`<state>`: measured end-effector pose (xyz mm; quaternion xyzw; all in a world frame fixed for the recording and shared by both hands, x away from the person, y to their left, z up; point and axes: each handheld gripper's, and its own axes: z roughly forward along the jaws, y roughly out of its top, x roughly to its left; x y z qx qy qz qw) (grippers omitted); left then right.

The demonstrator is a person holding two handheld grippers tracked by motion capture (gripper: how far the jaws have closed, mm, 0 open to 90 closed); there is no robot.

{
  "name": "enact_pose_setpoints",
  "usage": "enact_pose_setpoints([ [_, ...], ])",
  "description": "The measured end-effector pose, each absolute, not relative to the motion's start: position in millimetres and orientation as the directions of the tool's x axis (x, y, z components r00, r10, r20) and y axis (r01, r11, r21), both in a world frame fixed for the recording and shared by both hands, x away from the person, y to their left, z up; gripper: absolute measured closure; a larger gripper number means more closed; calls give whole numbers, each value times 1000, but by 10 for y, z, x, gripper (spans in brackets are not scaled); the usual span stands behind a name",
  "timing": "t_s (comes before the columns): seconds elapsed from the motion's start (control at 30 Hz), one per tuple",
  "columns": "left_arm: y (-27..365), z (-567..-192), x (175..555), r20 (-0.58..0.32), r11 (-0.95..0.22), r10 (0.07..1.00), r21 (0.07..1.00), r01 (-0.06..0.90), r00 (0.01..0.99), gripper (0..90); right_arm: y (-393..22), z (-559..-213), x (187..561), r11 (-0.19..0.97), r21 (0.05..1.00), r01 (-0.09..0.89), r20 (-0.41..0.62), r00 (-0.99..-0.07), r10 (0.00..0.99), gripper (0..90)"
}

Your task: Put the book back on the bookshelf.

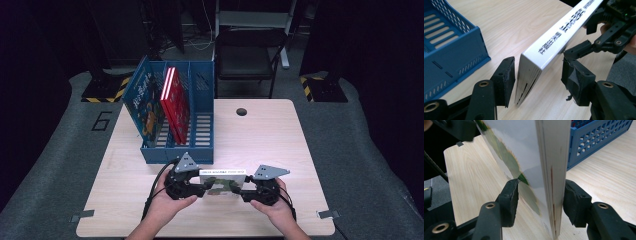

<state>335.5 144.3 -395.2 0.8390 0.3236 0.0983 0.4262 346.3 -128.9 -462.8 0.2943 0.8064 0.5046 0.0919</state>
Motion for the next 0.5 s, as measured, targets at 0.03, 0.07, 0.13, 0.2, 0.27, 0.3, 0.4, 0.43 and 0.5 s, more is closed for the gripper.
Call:
enact_pose_setpoints([
  [0.03,1433,-3935,3359,-118,-423,626,780,462,771,442,-1295,-4632,3470,318,866,385,150,-809,569,490],
  [0.07,1426,-3914,3369,-105,-428,626,782,453,773,441,-1299,-4640,3477,312,866,391,160,-807,568,490],
  [0.13,1423,-3900,3379,-98,-437,623,779,449,776,441,-1305,-4647,3485,314,862,398,166,-807,567,490],
  [0.2,1409,-3867,3396,-94,-446,614,778,443,784,441,-1313,-4684,3512,306,857,415,191,-806,561,487],
  [0.27,1395,-3846,3409,-91,-461,608,768,444,788,441,-1313,-4702,3521,308,852,423,199,-807,556,486],
  [0.3,1387,-3841,3410,-97,-460,604,768,445,791,448,-1304,-4733,3533,328,843,426,196,-812,550,489],
  [0.4,1376,-3833,3405,-92,-460,602,771,439,793,470,-1290,-4770,3528,349,834,427,188,-816,547,503],
  [0.43,1374,-3830,3402,-91,-465,601,768,440,794,468,-1285,-4787,3527,359,828,429,186,-816,547,515],
  [0.5,1366,-3834,3395,-94,-459,601,772,439,794,459,-1284,-4818,3524,383,823,421,170,-824,541,543],
])
